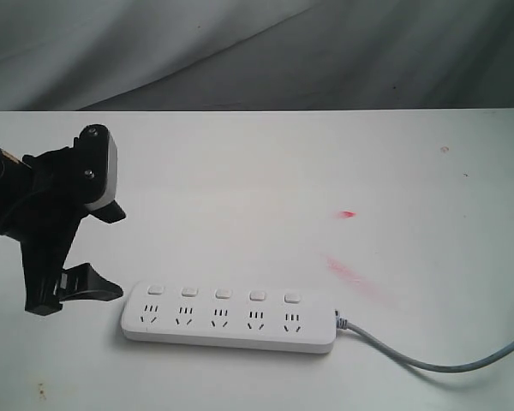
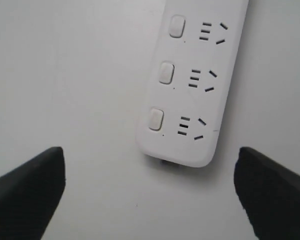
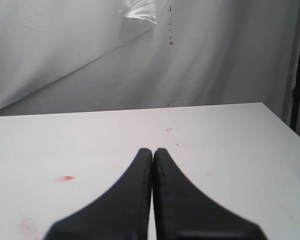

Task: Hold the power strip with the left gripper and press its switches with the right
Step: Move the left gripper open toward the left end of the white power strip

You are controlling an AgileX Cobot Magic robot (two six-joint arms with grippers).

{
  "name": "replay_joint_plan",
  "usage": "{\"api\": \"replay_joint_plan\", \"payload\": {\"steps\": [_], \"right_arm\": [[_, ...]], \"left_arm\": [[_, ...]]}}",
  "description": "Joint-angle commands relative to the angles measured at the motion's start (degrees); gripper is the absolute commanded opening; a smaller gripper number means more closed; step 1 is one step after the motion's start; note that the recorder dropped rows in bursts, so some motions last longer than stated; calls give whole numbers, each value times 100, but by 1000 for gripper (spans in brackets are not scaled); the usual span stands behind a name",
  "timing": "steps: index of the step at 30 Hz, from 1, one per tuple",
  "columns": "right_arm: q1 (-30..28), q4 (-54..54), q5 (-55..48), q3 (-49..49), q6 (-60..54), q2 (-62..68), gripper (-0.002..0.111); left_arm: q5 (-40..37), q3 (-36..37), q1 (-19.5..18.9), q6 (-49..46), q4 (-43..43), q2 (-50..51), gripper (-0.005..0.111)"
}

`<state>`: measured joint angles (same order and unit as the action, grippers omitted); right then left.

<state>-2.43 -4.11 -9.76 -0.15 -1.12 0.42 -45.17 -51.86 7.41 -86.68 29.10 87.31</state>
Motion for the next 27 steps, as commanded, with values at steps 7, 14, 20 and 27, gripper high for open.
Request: {"api": "replay_joint_plan", "payload": {"steps": [7, 14, 20, 27], "right_arm": [[-34, 56, -3, 15, 6, -8, 0], [-34, 56, -3, 15, 6, -8, 0], [-34, 56, -3, 15, 6, -8, 0], [-34, 56, -3, 15, 6, -8, 0]], "left_arm": [[4, 526, -707, -2243, 2119, 261, 86], [-165, 526, -879, -3070, 2386, 820, 86], [-93, 526, -879, -3293, 2386, 1336, 86], [150, 526, -879, -3321, 2365, 1544, 86]]}}
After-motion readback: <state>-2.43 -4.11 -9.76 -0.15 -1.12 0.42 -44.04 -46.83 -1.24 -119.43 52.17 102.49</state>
